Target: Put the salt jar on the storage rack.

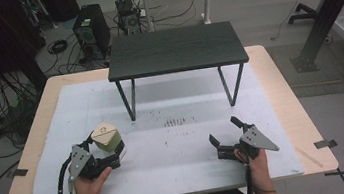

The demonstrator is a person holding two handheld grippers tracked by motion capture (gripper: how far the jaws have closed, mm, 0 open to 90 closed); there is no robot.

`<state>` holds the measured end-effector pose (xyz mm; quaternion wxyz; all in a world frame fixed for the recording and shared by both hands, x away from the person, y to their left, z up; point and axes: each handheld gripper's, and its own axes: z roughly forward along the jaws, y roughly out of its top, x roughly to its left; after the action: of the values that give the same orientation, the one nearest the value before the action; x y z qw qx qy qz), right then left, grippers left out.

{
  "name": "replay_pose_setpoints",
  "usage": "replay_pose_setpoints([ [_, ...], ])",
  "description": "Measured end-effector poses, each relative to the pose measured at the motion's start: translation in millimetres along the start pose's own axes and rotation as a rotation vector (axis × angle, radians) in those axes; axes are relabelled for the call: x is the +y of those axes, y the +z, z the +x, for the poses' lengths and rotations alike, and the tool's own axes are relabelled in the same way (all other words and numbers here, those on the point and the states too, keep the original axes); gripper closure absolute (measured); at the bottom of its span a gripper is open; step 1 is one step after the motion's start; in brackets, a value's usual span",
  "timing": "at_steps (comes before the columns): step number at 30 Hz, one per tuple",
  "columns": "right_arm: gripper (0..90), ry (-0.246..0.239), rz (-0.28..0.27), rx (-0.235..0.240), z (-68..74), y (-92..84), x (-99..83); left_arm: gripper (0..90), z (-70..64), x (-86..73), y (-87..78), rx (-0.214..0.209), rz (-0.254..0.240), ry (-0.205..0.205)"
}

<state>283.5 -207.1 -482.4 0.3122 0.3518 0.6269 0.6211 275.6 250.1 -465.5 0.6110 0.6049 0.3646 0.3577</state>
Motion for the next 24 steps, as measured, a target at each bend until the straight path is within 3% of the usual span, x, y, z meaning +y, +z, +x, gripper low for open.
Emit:
replay_pose_setpoints([
  [24,0.1,-0.003,-0.001,0.0,0.1,-0.1,-0.1,0.7,-0.2,-0.1,-0.1,0.002,0.0,0.001],
])
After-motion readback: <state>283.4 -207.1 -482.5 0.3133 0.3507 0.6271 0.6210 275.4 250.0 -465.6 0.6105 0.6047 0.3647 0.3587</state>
